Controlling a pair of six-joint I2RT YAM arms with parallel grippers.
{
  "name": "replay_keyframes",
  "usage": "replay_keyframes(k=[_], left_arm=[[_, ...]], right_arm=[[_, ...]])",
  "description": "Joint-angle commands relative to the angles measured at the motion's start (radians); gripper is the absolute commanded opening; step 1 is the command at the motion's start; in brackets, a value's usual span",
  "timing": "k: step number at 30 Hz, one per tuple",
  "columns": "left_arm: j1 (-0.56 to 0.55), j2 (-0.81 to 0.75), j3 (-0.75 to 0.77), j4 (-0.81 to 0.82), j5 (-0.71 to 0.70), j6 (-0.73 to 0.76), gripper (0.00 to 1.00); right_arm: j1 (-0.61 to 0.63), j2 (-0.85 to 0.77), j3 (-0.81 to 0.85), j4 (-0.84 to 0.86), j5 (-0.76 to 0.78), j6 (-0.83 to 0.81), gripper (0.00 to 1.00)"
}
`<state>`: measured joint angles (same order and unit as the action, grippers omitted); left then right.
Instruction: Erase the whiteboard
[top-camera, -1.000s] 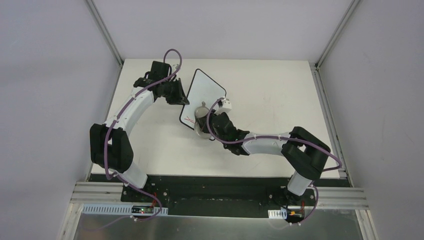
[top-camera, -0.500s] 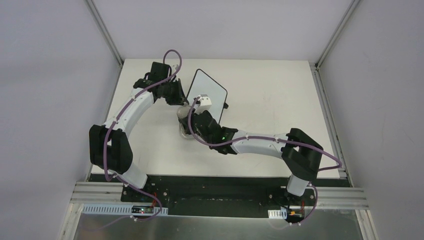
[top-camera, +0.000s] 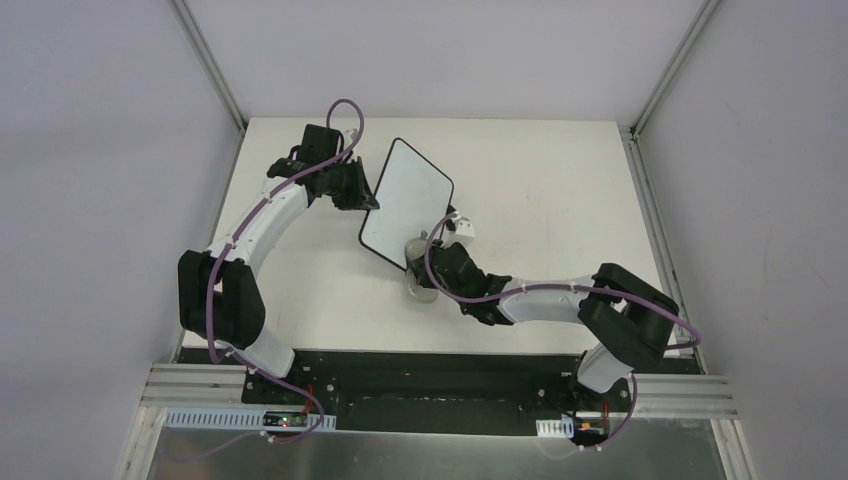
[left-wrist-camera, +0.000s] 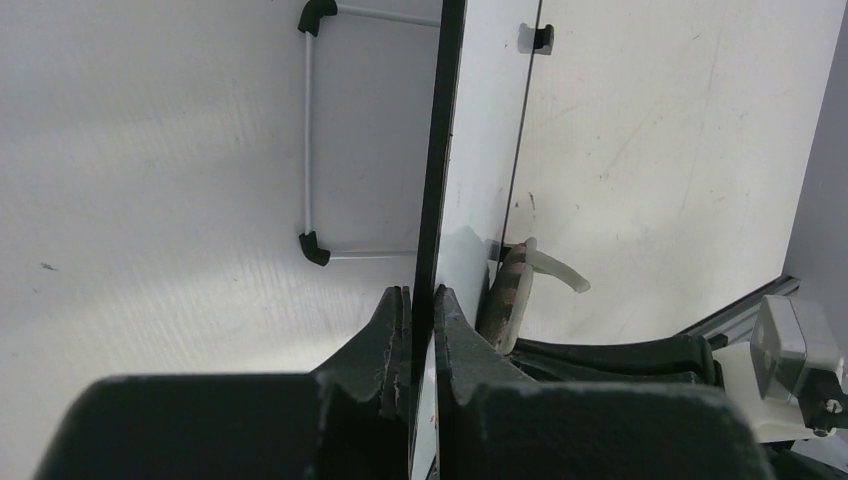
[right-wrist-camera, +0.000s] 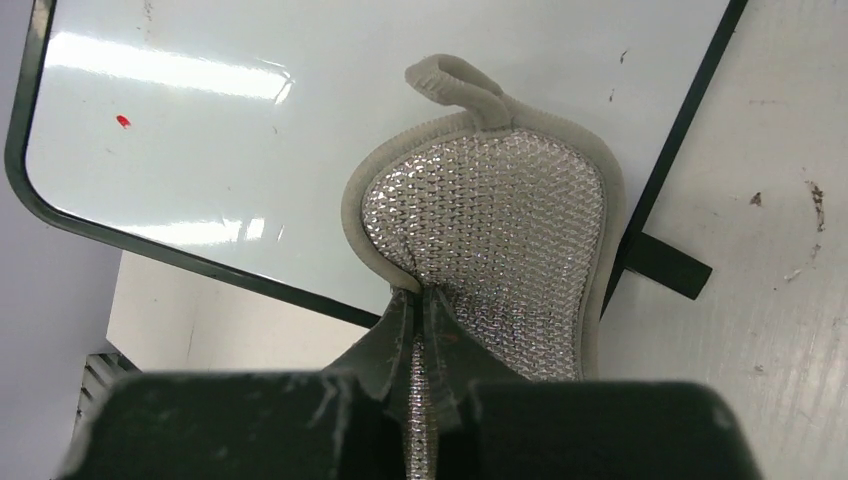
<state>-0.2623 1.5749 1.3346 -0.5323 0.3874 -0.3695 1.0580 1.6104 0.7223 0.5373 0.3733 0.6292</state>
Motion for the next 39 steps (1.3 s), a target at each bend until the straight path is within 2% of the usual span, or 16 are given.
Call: replay_keyframes(k=[1, 4, 8, 15, 23, 28, 35, 39], left_arm=[[-0.040, 0.012, -0.029, -0.121, -0.001, -0.037, 0.00], [-0.040, 0.011, -0.033, -0.121, -0.004, -0.038, 0.00], [-0.044, 0.011, -0.038, -0.120, -0.008, -0.040, 0.00], [-0.052, 0.008, -0.039, -0.121, -0.011, -0.040, 0.00], [-0.052, 0.000, -0.038, -0.123, -0.014, -0.036, 0.00], [-0.052, -0.004, -0.038, -0.123, -0.010, -0.037, 0.00], [-0.053, -0.010, -0.037, -0.123, -0.006, -0.039, 0.00], [-0.052, -0.010, -0.036, -0.123, -0.003, -0.040, 0.00]], right_arm=[[0.049, 0.037, 0.070, -0.220, 0.000, -0.021, 0.00], [0.091, 0.095, 0.223, -0.261, 0.008, -0.090, 0.00], [0.114, 0.120, 0.383, -0.236, -0.042, -0.157, 0.00], [0.089, 0.174, 0.547, -0.214, -0.077, -0.234, 0.00], [0.011, 0.162, 0.475, -0.087, -0.217, -0.177, 0.00], [-0.088, 0.170, 0.379, -0.084, -0.247, -0.101, 0.00], [-0.166, 0.164, 0.212, -0.100, -0.184, -0.059, 0.00], [-0.170, 0.159, 0.232, -0.154, -0.164, -0.067, 0.00]])
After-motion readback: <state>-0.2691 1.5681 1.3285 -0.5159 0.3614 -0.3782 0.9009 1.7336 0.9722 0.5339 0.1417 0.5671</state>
